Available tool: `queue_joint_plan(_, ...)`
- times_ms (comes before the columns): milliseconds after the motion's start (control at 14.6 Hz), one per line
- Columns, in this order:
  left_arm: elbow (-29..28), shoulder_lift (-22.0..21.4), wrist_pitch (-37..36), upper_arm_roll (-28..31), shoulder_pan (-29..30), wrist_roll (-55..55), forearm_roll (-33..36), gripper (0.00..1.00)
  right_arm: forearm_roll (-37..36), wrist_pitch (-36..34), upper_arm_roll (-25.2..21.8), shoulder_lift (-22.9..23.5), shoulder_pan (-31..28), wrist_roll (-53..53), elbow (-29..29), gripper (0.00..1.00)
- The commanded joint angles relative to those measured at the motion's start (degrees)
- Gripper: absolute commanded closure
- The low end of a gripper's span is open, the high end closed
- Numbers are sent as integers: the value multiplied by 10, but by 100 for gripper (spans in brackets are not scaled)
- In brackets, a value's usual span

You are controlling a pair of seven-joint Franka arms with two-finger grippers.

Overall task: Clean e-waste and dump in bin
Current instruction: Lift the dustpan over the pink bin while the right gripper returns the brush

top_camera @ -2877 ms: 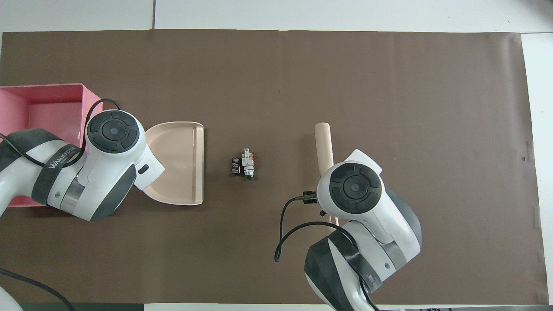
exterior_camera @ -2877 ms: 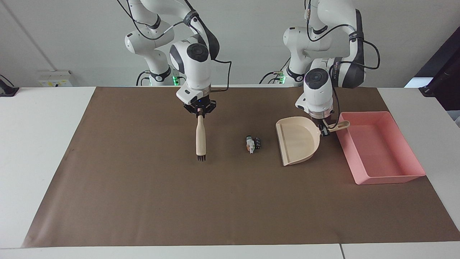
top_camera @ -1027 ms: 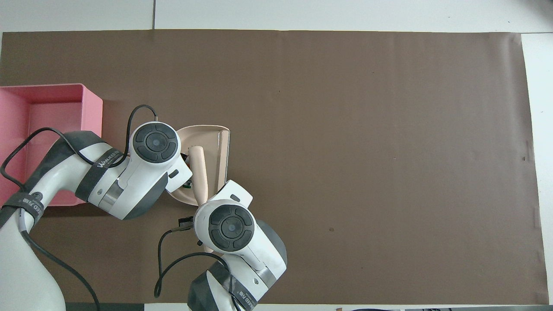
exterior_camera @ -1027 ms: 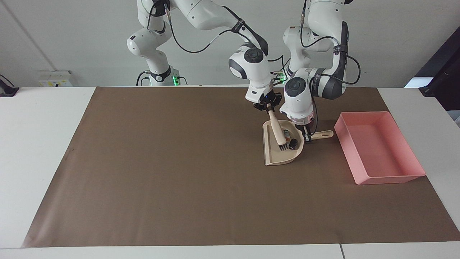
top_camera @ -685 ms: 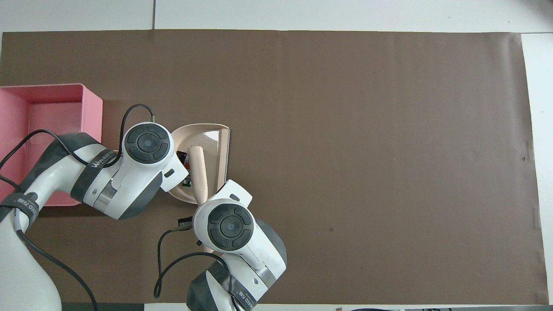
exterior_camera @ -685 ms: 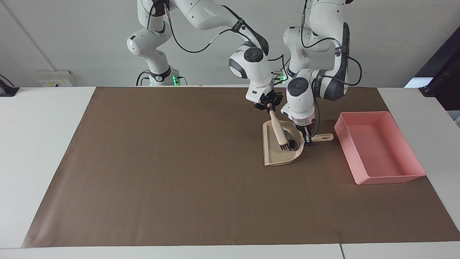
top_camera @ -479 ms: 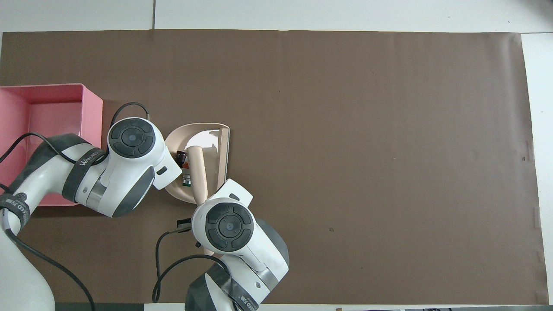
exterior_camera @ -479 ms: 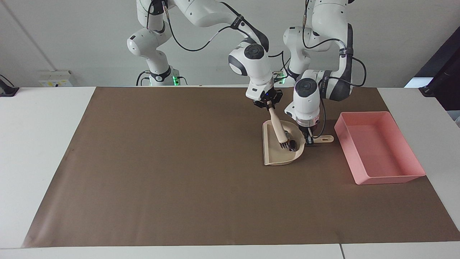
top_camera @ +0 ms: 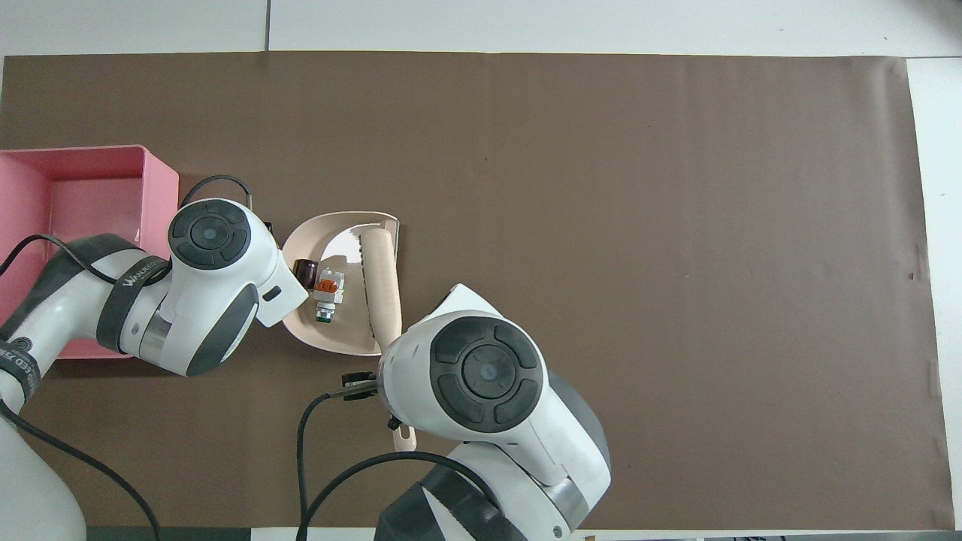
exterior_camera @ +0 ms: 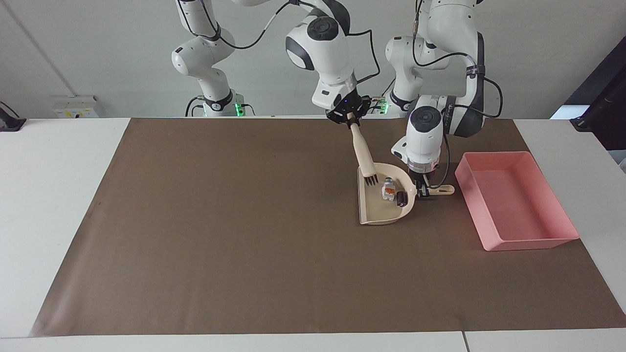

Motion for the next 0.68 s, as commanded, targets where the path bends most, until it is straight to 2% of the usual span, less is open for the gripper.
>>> queue_joint_plan(0,22,-34,-53,0,13,46,-23,100,-39,-52,5,-59,-78,7,-22,100)
queue_joint_plan(205,61,-54,-125,7,38,75,-34,100,-96,-109,7,-80,-175,-21,-21,100)
queue_joint_plan(411,80,-69,-132,9,97,140,-75,100,-114,-143,7,-92,-288,-160,-48,100)
queue_joint_plan(616,134,-62,-158,11,141,185,-77,100,-149,-142,8,-100,-372,-275,-96,100)
